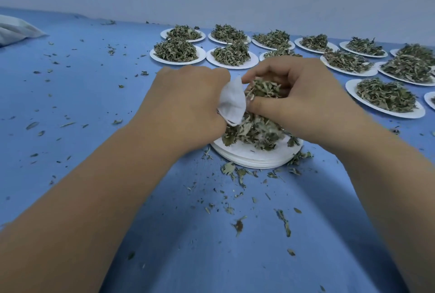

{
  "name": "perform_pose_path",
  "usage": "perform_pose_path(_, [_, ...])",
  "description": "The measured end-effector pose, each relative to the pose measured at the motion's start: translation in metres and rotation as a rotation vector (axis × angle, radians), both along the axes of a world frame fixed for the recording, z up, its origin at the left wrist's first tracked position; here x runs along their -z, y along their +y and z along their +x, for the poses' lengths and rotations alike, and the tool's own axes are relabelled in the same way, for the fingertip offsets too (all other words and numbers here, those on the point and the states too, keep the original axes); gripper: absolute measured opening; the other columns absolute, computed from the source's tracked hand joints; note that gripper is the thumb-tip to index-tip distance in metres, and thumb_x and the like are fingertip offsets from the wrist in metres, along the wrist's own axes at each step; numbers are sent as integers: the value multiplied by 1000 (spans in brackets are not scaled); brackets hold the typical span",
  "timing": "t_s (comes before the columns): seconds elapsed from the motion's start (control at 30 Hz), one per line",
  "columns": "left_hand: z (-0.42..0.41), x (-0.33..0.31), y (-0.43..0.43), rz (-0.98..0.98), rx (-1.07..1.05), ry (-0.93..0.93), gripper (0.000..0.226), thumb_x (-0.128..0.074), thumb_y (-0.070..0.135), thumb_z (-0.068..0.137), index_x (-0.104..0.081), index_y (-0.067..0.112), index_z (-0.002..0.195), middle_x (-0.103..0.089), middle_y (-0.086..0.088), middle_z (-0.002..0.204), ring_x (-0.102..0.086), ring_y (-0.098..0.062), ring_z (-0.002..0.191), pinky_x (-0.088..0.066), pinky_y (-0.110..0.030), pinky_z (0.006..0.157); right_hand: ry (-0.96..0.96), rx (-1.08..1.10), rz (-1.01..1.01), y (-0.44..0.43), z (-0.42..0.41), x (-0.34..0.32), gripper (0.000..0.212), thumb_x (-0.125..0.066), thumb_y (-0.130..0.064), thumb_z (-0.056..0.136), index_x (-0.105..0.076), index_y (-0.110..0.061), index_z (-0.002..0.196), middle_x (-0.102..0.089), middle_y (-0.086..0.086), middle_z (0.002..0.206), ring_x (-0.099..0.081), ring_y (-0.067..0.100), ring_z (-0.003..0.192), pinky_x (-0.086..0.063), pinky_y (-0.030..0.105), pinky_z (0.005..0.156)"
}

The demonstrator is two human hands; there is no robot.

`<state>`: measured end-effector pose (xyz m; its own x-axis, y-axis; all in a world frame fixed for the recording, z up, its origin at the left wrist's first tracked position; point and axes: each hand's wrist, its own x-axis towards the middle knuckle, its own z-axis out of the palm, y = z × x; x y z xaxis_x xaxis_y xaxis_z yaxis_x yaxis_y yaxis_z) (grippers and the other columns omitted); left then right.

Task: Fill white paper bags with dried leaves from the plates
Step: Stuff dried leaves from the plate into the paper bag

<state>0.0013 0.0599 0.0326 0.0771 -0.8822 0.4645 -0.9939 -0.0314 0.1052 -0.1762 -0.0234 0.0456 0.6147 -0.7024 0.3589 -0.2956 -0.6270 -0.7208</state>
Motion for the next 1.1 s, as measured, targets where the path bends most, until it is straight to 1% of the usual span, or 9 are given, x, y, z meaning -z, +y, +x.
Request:
perform_pose_path(0.17, [-3, 15, -10, -2, 94, 143, 26, -61, 20, 65, -39, 24, 79, -40, 6, 63, -38, -8, 57, -18, -29, 50, -14, 92, -104, 2, 10, 7, 19, -77, -15, 78, -62, -25, 83, -63, 1, 66, -42, 3, 52, -38, 19, 53])
perform_pose_path(0.27, [-2, 16, -17, 5, 119, 152, 28, -53, 19, 65, -27, 29, 67, -32, 8, 60, -36, -12, 53, -21, -28, 51, -132, 2, 47, 5, 11, 8, 13, -84, -16, 78, -72, -20, 79, -66, 1, 65, -52, 9, 55, -44, 28, 54])
perform_pose_path(0.37, [4, 16, -21, -8, 94, 179, 26, -52, 22, 70, -28, 29, 63, -35, 8, 58, -37, -9, 52, -20, -27, 49, -98, -96, 161, 5, 8, 8, 10, -84, -17, 81, -79, -24, 85, -72, -7, 66, -63, 12, 54, -46, 18, 56])
perform_pose_path(0.57, [8, 12, -23, 20, 74, 177, 27, -51, 12, 77, -31, 26, 65, -39, 5, 55, -35, -11, 49, -21, -29, 47, -110, -147, 230, 0, 6, 8, 18, -72, -14, 92, -81, -28, 99, -78, 11, 94, -69, 44, 95, -56, 59, 91])
perform_pose_path(0.67, [7, 1, -27, 49, 127, 140, 23, -53, 13, 76, -36, 25, 69, -45, 4, 60, -43, -14, 57, -29, -31, 49, -207, -101, 154, 2, 7, 8, 24, -78, -7, 87, -80, -31, 89, -78, -2, 78, -75, 20, 71, -60, 32, 66])
perform_pose_path(0.77, [0, -3, -28, 54, 159, 142, 18, -57, 15, 71, -43, 25, 72, -51, 3, 65, -52, -22, 65, -42, -37, 54, -248, -54, 107, 2, 9, 9, 19, -84, -7, 79, -77, -24, 86, -76, -9, 79, -69, 4, 69, -51, 14, 63])
perform_pose_path(0.93, [-2, 5, -24, -42, 184, 173, 22, -60, 9, 69, -50, 22, 85, -55, 0, 76, -52, -27, 75, -45, -43, 59, -36, 50, 191, -6, 12, 13, 33, -82, -26, 78, -57, -28, 100, -72, -12, 98, -68, 16, 79, -52, 25, 65])
perform_pose_path(1.03, [-1, 7, -26, -122, 292, 119, 36, -65, -2, 64, -62, 13, 97, -57, -5, 103, -49, -29, 101, -44, -45, 80, -35, -65, 355, -7, 14, 13, 40, -77, -19, 84, -55, -29, 116, -73, -11, 76, -58, 10, 58, -45, 19, 53])
perform_pose_path(1.1, [1, 6, -26, -146, 294, 155, 43, -68, -4, 62, -64, 11, 103, -53, -7, 125, -43, -30, 120, -40, -45, 94, -104, -101, 390, -8, 16, 11, 47, -77, -14, 85, -55, -29, 123, -74, -9, 73, -65, 8, 65, -52, 23, 64])
